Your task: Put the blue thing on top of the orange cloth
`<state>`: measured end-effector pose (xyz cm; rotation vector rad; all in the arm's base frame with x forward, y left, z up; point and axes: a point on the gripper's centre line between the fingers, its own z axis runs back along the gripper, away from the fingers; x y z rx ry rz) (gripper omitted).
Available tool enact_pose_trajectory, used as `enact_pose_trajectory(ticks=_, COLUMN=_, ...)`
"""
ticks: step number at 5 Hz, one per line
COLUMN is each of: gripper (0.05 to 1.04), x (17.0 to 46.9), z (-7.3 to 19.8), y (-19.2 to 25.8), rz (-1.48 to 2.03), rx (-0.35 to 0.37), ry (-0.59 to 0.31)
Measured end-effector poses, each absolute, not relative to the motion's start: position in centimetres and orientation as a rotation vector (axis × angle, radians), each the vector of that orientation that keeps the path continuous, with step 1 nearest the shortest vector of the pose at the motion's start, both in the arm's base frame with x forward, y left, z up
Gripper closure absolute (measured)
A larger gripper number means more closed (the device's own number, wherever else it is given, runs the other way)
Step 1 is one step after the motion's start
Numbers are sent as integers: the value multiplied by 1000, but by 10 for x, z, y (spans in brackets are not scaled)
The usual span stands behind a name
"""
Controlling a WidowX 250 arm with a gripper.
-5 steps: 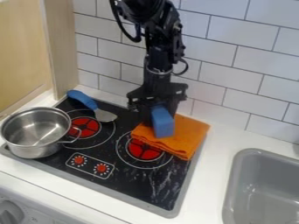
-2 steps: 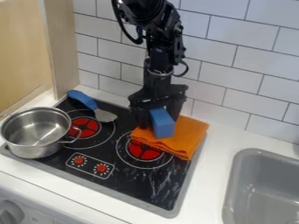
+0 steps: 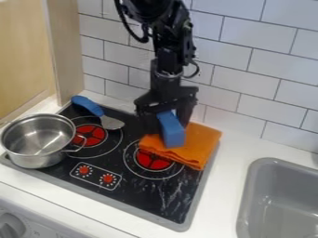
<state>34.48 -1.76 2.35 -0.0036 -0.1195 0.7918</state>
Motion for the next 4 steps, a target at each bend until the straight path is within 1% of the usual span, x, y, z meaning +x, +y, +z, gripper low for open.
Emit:
enact_pose_trajectory(ticks=1, gripper=84, x=342, z=52, y=-13, rz=820, rx=-10, ry=-202)
enact_pose_trajectory(ticks=2, gripper=84, x=337, z=76, y=-11, rz=828, rx=-37, ry=-269)
enact_pose_trajectory(ticks=3, gripper=84, x=323, z=93, y=-11, rz=828, rx=-100, ry=-366)
enact_pose_trajectory(ticks=4, gripper=84, x=324, z=96, y=-12, rz=829, rx=-107, ry=-376)
